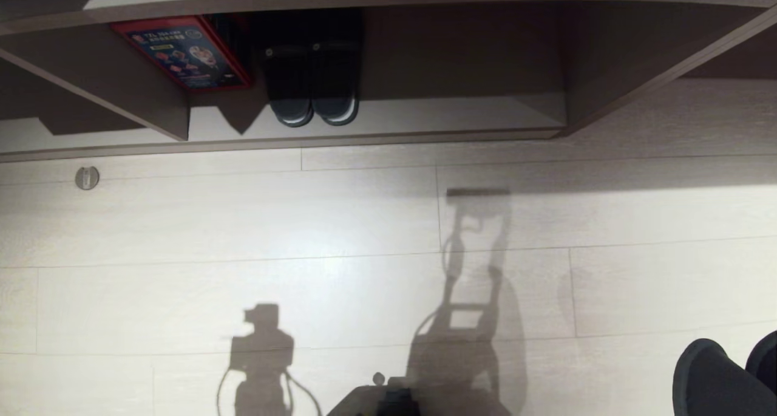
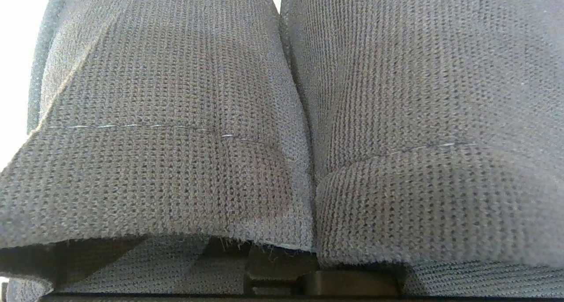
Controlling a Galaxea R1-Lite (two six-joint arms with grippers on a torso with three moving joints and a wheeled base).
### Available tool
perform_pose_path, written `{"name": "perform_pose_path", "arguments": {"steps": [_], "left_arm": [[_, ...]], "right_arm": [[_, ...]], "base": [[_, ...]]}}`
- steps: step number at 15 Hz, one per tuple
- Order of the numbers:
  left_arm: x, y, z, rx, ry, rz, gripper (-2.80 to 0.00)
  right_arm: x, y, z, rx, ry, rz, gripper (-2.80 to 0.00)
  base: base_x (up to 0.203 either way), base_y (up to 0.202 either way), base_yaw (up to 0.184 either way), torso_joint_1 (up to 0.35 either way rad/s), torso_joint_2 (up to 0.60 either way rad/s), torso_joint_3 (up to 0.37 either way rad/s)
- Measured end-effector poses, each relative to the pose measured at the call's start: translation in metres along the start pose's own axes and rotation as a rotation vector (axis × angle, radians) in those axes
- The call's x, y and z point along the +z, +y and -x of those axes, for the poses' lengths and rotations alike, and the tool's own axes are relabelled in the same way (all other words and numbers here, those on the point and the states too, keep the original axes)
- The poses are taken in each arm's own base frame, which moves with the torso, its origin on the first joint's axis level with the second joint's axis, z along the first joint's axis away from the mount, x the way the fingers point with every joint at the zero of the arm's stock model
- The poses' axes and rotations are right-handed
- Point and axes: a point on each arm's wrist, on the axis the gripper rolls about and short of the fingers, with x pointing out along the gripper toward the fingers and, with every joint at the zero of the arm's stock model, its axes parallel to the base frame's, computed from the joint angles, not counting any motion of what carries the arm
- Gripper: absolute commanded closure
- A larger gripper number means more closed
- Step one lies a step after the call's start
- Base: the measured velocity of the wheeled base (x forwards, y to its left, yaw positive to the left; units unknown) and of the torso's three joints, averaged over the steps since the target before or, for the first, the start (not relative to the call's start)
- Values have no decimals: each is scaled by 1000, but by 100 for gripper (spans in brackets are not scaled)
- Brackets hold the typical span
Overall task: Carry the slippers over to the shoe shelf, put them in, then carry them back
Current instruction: Place the slippers into the shoe cabinet
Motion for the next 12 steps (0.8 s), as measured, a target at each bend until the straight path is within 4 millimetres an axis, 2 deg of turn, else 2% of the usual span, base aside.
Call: {"name": "perform_pose_path", "arguments": {"steps": [12], "left_arm": [[0,0,0,-1,0,0,0]], "right_arm": [[0,0,0,-11,-1,-16,0]], "base": [[0,0,0,3,3,-198]]}}
